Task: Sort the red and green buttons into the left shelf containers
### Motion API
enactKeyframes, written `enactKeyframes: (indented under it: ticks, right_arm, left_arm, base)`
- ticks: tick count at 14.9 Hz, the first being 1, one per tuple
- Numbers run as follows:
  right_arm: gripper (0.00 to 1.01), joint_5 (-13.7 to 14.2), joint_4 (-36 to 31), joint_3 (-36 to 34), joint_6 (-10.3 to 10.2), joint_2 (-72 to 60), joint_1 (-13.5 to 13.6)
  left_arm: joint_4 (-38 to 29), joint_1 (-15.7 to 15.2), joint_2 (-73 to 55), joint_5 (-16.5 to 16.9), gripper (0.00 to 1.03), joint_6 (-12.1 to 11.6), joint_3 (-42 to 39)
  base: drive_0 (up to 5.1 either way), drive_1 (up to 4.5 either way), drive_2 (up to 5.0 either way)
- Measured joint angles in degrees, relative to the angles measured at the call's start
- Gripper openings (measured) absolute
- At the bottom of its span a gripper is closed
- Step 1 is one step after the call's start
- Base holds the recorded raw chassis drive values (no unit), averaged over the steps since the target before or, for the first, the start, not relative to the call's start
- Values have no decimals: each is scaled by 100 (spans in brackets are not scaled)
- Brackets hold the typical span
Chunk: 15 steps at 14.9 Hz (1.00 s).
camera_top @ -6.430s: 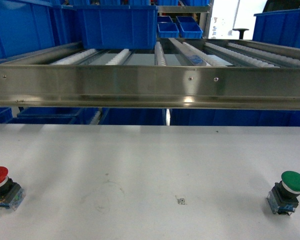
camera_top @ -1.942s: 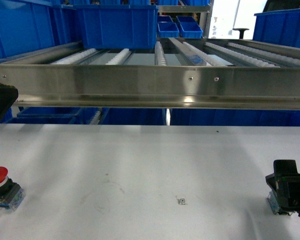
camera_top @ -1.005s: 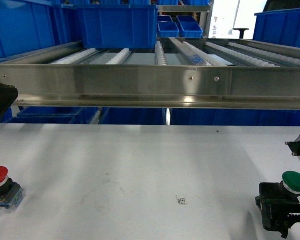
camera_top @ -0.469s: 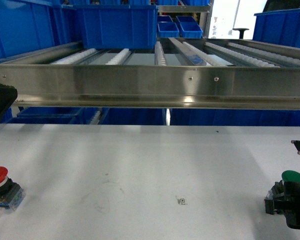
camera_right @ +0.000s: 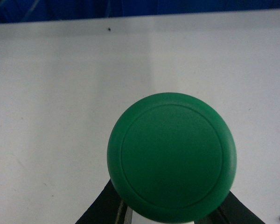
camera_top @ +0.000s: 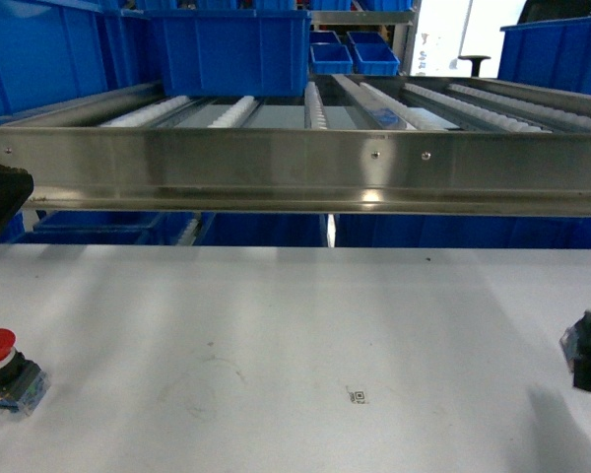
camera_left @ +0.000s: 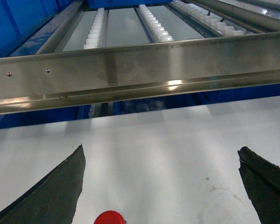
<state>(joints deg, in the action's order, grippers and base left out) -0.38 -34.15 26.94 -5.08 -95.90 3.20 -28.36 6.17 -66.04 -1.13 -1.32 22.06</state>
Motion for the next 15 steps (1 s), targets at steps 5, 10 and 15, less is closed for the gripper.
enactKeyframes:
  ticks: [5, 10, 15]
  right_arm:
    - [26, -273, 693, -1272, 678, 2594, -234]
    - [26, -245, 1276, -1611, 863, 3888, -208]
    - [26, -245, 1270, -1611, 876, 3899, -208]
  left_arm:
    - [-2, 0, 0, 0, 98, 0, 0]
    - [-310, 20, -326, -461, 98, 2, 33]
    - [-981, -378, -1770, -595, 98, 61, 72]
  base:
    - [0, 0, 0]
    - [0, 0, 0]
    - [0, 0, 0]
